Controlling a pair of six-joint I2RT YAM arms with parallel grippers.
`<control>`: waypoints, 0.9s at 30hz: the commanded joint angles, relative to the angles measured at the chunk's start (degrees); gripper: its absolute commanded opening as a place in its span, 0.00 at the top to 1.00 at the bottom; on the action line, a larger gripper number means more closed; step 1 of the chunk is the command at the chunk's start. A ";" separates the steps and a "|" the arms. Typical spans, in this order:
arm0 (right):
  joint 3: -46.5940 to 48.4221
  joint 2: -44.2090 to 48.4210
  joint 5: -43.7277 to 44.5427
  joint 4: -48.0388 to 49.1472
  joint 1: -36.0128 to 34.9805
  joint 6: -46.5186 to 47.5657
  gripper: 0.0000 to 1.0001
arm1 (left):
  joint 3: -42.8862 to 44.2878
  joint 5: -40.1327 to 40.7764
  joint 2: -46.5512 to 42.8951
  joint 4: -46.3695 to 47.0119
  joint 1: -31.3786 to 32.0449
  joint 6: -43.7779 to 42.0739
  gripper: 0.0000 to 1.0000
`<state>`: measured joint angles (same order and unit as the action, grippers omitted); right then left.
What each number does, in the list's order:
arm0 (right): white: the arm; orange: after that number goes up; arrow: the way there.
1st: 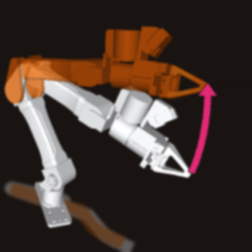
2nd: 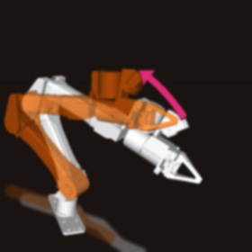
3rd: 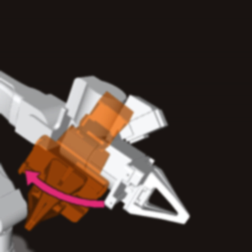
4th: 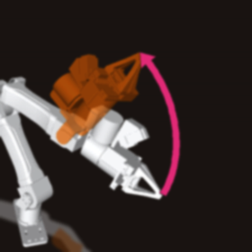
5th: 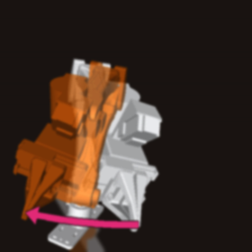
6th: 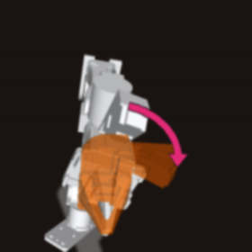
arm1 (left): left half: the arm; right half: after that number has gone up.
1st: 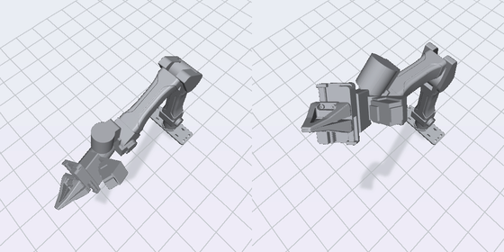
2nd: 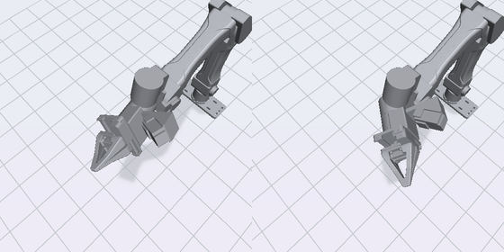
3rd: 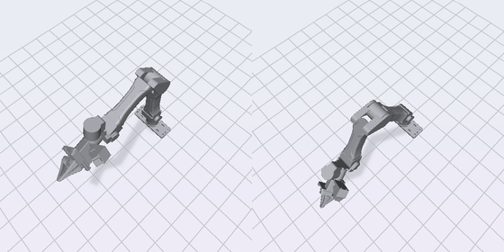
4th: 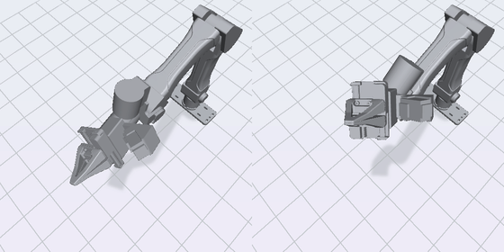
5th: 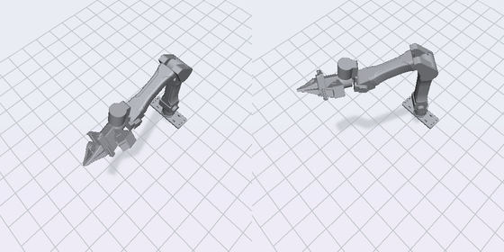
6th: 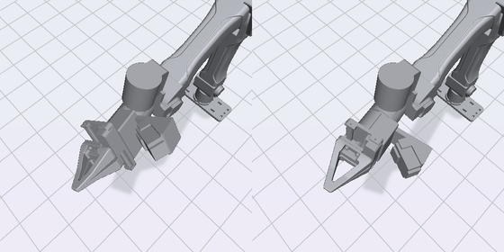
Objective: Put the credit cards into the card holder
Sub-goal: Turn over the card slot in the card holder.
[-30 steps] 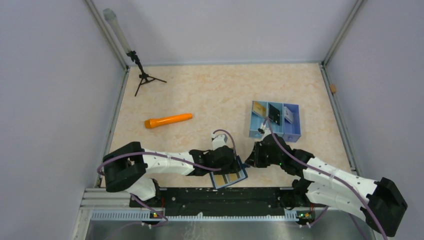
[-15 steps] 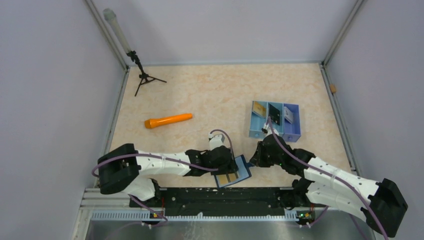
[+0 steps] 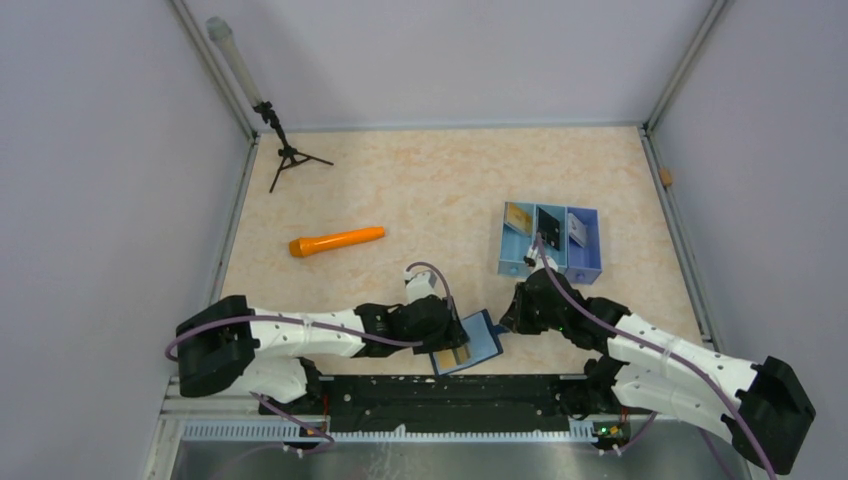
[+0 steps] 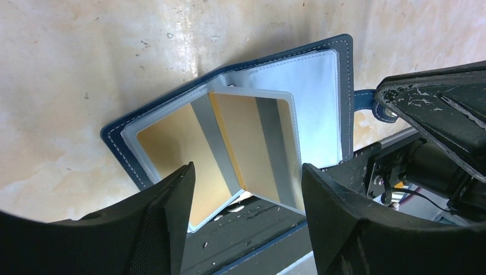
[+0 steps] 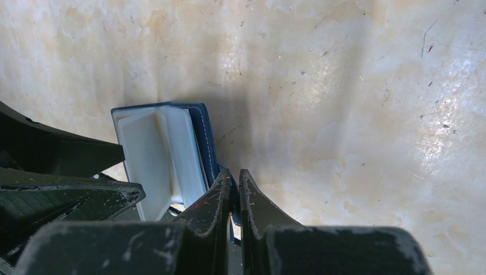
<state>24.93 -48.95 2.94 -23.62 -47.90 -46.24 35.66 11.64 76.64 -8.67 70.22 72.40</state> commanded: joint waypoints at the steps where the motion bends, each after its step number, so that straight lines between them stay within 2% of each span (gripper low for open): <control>1: 2.81 -0.19 1.37 0.42 -0.57 0.49 1.00 | -2.47 2.02 -3.34 -2.48 -0.08 1.87 0.29; 13: 2.94 -0.45 0.93 0.50 -0.57 0.46 1.00 | -4.65 1.05 -6.25 0.31 -0.08 2.41 0.30; 20: 3.02 -0.36 1.46 0.15 -0.60 0.46 1.00 | -5.67 2.44 -7.64 -2.39 -0.08 3.82 0.30; 24: 4.62 -0.36 4.53 -3.17 -0.55 0.46 1.00 | -5.78 4.85 -9.67 -4.65 -0.29 2.61 0.26; 27: 8.11 0.13 8.12 -8.13 -0.53 1.76 0.74 | -5.17 6.24 -11.98 -6.80 -1.37 -0.60 0.18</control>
<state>26.74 -49.30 5.45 -26.76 -47.90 -46.04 30.30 13.96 68.07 -12.34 69.97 74.61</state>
